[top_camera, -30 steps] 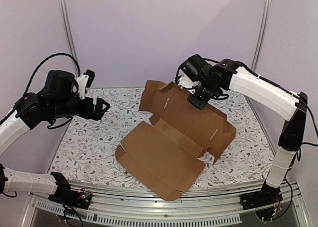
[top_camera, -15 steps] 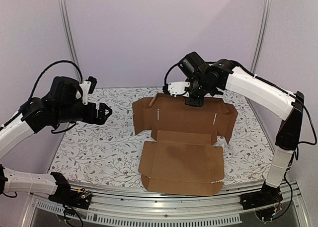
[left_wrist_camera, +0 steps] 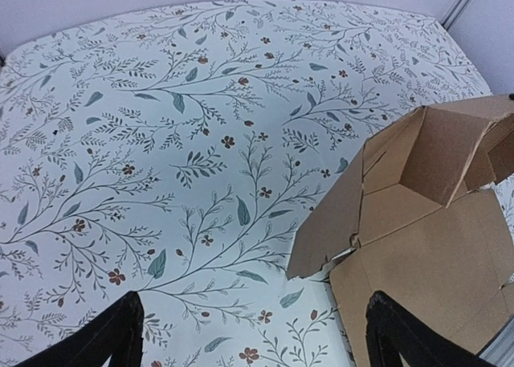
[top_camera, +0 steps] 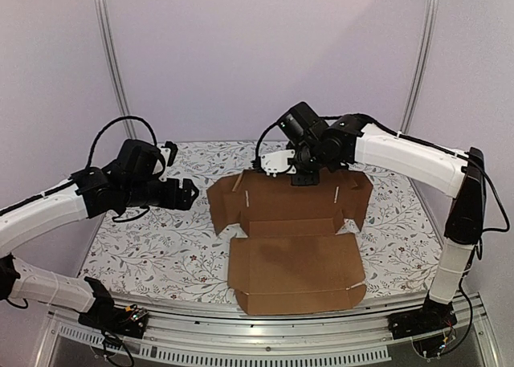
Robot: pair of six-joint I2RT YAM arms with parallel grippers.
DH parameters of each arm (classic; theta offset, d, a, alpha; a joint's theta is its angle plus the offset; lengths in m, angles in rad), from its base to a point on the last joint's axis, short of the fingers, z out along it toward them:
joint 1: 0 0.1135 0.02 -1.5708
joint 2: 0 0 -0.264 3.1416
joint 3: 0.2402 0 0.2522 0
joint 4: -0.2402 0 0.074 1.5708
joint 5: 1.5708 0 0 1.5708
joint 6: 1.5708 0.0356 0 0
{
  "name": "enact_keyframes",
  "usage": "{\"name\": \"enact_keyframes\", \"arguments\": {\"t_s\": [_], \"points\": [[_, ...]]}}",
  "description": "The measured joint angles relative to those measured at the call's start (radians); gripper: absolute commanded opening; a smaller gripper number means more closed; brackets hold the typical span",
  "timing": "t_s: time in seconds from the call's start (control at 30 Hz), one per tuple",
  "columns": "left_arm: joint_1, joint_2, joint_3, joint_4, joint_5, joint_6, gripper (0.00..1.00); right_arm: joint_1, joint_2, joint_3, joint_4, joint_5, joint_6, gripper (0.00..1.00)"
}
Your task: Fold the paper box
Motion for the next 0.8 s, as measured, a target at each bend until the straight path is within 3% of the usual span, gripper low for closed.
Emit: {"name": "enact_keyframes", "arguments": {"t_s": [0.27,0.53,0.8], "points": [[0.000,0.032,-0.058,0.107,-0.020,-0.036,0.77,0.019,-0.019,-0.152,0.181,0.045,-0.035,0.00],[0.000,0.054,-0.133,0.166,-0.033,-0.051,0.57,0.030,-0.039,-0.256,0.246,0.046,-0.037,0.00],[0.000,0.084,-0.182,0.234,0.006,-0.050,0.53,0.050,-0.096,-0.393,0.353,0.045,-0.048,0.00]]}}
